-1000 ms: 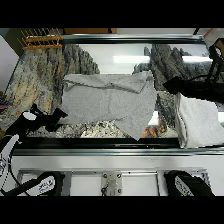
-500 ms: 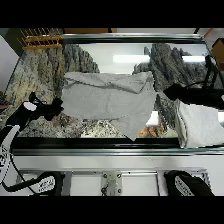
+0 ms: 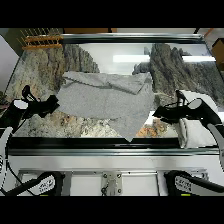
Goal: Fold the clothes and pants, and hang the long-sleeved shirts on hangers.
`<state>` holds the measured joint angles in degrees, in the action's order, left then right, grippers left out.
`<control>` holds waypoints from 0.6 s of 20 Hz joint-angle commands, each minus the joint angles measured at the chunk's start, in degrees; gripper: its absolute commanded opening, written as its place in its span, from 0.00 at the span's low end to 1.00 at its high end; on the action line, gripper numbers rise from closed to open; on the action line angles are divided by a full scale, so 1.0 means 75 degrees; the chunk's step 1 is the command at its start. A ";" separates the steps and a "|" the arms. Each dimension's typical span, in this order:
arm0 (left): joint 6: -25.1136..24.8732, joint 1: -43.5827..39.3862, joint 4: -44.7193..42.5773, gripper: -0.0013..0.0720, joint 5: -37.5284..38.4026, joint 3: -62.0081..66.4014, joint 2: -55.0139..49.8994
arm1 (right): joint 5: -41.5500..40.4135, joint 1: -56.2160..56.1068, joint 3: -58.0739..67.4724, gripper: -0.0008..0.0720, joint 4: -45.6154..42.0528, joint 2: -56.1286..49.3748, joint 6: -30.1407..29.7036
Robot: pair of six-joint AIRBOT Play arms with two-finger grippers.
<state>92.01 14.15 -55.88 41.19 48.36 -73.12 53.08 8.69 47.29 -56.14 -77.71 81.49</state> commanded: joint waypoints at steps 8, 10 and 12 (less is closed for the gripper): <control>-0.0099 0.0050 0.0000 0.03 0.0032 0.0009 0.0017 | -0.1253 -0.1049 0.0417 0.80 0.1381 -0.1402 -0.0903; -0.0099 0.0050 0.0000 0.03 0.0017 0.0009 0.0017 | -0.1247 -0.1116 0.0417 0.50 0.1443 -0.1413 -0.1201; -0.0099 0.0050 -0.0003 0.03 0.0020 0.0009 0.0017 | -0.1247 -0.1139 0.0420 0.49 0.1466 -0.1416 -0.1437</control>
<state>91.33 14.48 -55.88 41.39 48.38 -73.01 44.12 0.71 50.26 -45.95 -88.03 73.38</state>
